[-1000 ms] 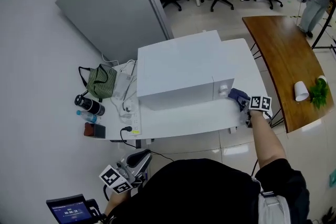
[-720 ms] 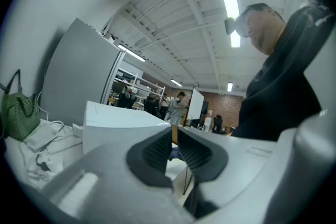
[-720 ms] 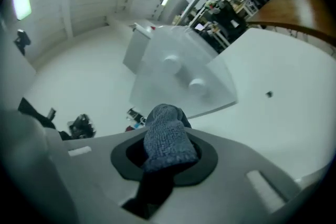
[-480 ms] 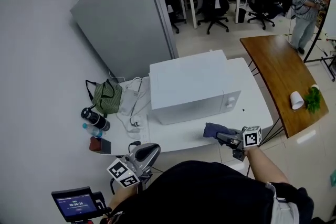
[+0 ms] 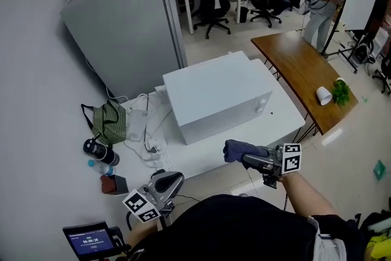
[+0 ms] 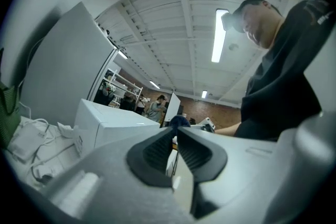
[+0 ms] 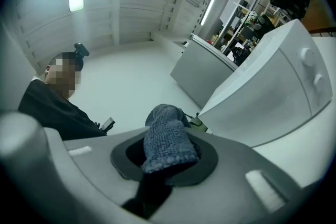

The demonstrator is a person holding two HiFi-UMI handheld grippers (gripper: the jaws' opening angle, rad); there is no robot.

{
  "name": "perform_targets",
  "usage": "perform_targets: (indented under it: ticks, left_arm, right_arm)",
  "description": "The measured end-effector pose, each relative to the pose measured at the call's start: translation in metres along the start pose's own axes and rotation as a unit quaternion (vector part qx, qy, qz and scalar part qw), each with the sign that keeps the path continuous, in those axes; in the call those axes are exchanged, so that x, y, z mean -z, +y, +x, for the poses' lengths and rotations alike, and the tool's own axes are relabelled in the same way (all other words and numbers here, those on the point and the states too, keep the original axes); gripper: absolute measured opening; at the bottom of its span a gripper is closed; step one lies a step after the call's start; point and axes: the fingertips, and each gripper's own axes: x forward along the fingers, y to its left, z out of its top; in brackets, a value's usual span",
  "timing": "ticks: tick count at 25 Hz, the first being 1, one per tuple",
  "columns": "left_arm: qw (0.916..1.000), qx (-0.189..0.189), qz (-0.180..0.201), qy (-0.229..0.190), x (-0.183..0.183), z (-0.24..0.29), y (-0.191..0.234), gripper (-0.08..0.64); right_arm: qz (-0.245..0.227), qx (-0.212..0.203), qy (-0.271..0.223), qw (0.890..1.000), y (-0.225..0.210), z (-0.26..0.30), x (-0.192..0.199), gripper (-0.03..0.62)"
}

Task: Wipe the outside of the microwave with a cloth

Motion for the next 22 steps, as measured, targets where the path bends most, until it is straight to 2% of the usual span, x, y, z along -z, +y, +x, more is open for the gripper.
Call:
perform_targets:
  ticks: [3, 7, 10, 15, 18, 22]
  left_arm:
    - [0.9998, 0.018, -0.004, 0.003, 0.0, 0.002, -0.011, 0.028]
    - [0.9996, 0.017, 0.02, 0.002, -0.004, 0.019, -0.055, 0.028]
    - [0.9995, -0.005, 0.031, -0.004, 0.002, 0.037, -0.098, 0.028]
    - [0.9979, -0.049, -0.009, -0.042, 0.034, 0.067, -0.178, 0.028]
    - [0.9972, -0.067, -0.002, -0.034, 0.05, 0.078, -0.222, 0.028]
    - [0.9945, -0.093, 0.016, -0.045, 0.043, 0.07, -0.254, 0.028]
  right_arm:
    - [-0.015, -0.011, -0.002, 1.0, 0.029, -0.004, 0.002, 0.07]
    - [-0.041, -0.044, -0.015, 0.998, 0.063, -0.039, -0.008, 0.069]
    - [-0.05, -0.069, -0.024, 0.996, 0.082, -0.082, -0.013, 0.069]
    - [-0.04, -0.078, -0.002, 0.996, 0.099, -0.167, 0.01, 0.071]
    - [-0.022, -0.078, 0.007, 0.997, 0.104, -0.208, 0.025, 0.071]
    - [-0.017, -0.084, 0.012, 0.996, 0.117, -0.224, 0.033, 0.071]
